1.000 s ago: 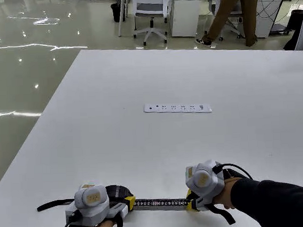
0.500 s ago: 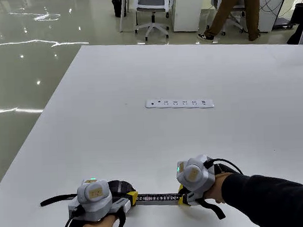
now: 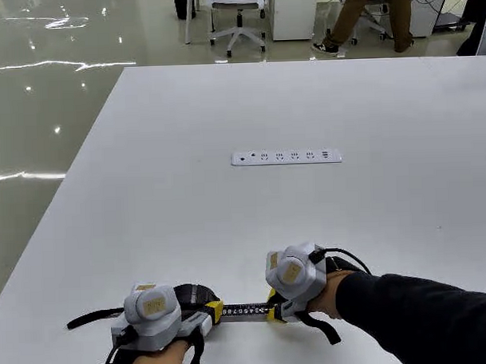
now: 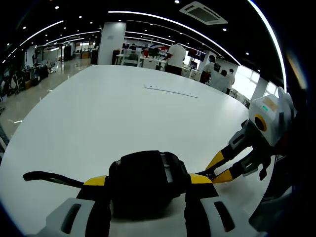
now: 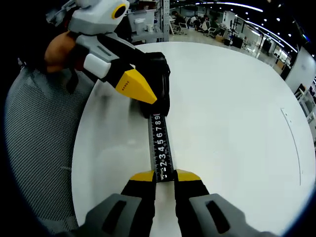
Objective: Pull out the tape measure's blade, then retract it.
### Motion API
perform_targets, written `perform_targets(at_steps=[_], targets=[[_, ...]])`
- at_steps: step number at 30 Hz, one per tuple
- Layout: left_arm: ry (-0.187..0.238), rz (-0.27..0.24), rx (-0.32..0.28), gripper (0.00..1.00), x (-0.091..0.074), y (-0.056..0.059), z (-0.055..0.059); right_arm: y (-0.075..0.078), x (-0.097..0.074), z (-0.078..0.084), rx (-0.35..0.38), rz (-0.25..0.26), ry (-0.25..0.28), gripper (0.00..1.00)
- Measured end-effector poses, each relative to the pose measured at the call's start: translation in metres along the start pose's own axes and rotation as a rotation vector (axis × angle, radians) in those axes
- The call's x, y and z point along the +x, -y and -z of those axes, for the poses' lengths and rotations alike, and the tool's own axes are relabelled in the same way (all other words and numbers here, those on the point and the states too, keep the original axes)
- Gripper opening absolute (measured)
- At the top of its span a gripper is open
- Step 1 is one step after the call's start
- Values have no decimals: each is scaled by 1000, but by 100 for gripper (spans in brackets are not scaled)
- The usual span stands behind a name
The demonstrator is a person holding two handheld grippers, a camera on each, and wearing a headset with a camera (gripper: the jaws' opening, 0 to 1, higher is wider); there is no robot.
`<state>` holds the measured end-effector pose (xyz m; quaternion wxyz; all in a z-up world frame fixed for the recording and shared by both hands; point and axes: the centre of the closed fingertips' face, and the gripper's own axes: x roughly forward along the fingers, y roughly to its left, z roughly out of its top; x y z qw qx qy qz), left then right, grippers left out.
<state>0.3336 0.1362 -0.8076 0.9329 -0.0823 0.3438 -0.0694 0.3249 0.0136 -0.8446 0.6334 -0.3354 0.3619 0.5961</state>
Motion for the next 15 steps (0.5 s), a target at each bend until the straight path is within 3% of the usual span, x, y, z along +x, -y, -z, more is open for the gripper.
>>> perform_targets(at_steps=[8,15], targets=[[2,0,3,56,0,0,0,-1,4,-10,-9,-1,33,10],[0,2,-6,56,0,0,0,-4,15,-37,-18,-18,72,10]])
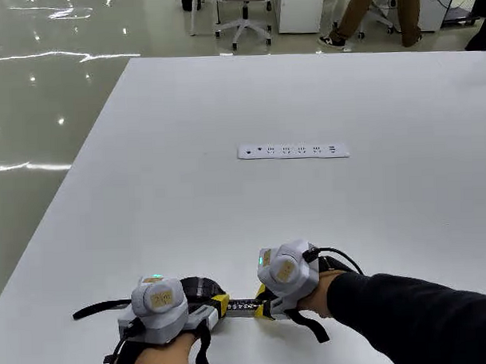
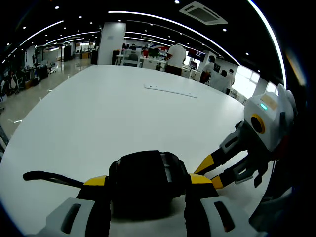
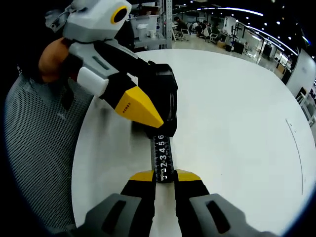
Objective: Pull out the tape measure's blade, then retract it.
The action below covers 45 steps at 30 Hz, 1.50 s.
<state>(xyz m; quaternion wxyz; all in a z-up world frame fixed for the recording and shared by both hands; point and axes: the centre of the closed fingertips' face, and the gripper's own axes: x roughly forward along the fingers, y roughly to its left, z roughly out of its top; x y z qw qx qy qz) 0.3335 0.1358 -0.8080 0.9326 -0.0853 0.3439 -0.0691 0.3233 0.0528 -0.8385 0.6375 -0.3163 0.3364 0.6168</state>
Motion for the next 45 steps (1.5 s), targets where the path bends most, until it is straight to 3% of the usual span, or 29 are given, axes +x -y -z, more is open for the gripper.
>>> perform_targets(at_steps=[13,18,19,21,35,36,38,41,45], targets=[[-3,1,-31,56,-2,-2,-1,3,12,-20,14,-5,20,10],[-9,16,-48,56,-2,-1,0,0,25,-34,24,-12,39,10],[-13,16,-29,56,-3,-2,0,0,25,-31,-50,-29,16,10],[-14,18,-41,56,-2,-2,0,0,25,-30,-3,-39,35,10],[-12,18,-43,56,-2,-2,0,-4,26,-30,-30,-26,25,11],[-11,19,-50,56,-2,-2,0,-3,25,-29,-18,-22,26,12],[-15,21,-49,56,-2,-2,0,-3,22,-27,92,-34,45,13],[-15,20,-52,56,-2,-2,0,-1,20,-24,21,-11,90,13],[-16,23,-52,56,-2,-2,1,-3,22,-25,11,15,69,11]])
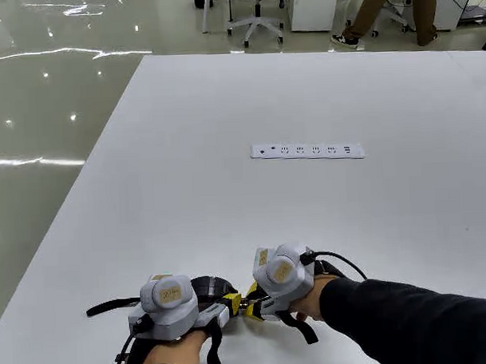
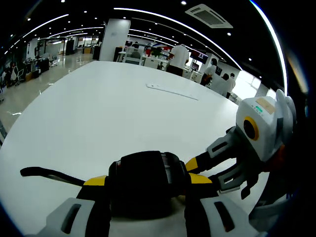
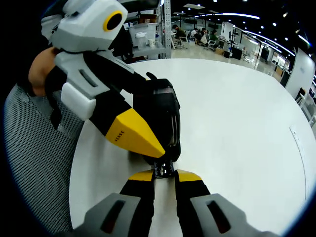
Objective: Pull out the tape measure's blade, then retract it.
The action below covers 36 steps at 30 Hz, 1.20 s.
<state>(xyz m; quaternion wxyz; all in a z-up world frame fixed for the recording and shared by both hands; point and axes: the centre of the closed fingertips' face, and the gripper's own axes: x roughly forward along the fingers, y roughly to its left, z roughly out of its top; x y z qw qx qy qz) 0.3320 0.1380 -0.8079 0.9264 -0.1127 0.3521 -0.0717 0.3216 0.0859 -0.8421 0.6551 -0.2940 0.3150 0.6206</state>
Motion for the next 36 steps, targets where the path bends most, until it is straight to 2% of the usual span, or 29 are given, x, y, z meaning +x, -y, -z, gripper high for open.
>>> perform_targets(at_steps=[5,16,21,24,28,34,36], targets=[[-1,2,-2,56,0,-1,0,1,5,-6,-32,-8,-35,10],[5,4,0,57,0,-1,0,0,3,-5,-25,-10,-17,11],[8,3,8,57,0,-1,-1,-1,4,-6,-69,-18,-51,11],[-2,6,27,57,1,-1,0,-2,5,-5,-123,-15,-101,11],[-11,8,32,57,1,0,0,-3,5,-6,-121,-24,-131,11],[-1,6,28,57,1,0,0,1,5,-4,-79,-34,-133,11],[-1,-2,26,57,2,0,0,1,7,-5,-72,-38,-161,11]])
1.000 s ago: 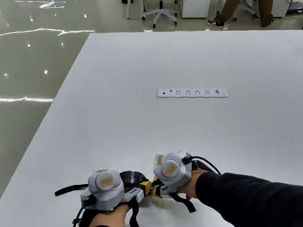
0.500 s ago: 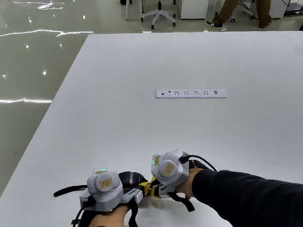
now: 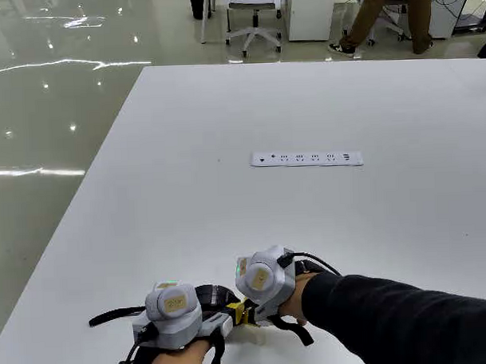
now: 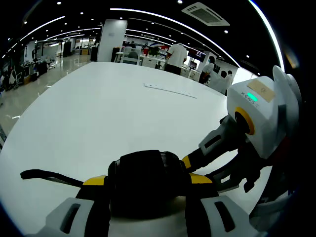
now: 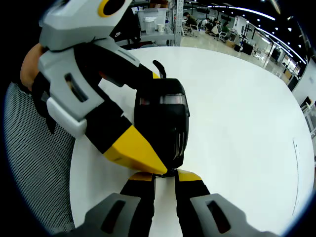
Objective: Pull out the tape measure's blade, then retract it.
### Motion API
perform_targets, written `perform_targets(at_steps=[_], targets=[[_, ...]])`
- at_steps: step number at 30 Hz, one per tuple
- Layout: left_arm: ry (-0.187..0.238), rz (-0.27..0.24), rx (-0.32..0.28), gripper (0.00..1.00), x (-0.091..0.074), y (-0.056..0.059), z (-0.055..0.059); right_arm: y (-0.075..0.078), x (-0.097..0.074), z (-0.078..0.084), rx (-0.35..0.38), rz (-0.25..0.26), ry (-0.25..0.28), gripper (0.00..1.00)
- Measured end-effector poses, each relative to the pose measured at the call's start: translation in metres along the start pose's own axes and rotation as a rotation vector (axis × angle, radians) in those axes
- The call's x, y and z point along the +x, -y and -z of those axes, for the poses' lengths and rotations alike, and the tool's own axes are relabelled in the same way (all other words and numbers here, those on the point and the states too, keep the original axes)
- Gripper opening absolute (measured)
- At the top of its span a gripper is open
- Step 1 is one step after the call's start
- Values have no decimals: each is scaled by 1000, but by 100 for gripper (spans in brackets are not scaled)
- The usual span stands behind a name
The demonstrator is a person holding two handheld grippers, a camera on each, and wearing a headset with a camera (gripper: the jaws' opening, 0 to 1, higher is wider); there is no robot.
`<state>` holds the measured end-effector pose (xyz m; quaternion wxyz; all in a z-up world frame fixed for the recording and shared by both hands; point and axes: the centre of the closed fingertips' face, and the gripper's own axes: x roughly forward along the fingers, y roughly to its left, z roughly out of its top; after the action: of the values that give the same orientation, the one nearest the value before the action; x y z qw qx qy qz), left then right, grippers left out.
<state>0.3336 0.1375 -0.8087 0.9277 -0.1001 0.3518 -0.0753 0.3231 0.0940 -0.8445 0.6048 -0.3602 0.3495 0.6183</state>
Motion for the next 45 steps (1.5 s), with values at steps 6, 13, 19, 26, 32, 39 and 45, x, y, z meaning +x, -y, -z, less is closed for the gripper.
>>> perform_targets(at_steps=[6,13,19,26,32,39,45], targets=[[-31,17,-11,58,1,0,1,-1,0,0,21,7,-53,11],[-34,37,-27,58,2,0,3,-2,0,1,11,0,-66,11],[-13,33,-26,58,2,0,3,-1,1,1,-1,-7,-82,10],[2,29,2,55,1,0,2,-3,-1,0,24,36,-79,6],[-35,32,2,54,2,-1,1,0,-1,1,61,40,-107,2],[-19,53,-14,55,3,-3,1,-1,-2,0,43,27,-93,1],[1,81,132,61,-10,-7,-8,7,-12,0,93,139,104,19]])
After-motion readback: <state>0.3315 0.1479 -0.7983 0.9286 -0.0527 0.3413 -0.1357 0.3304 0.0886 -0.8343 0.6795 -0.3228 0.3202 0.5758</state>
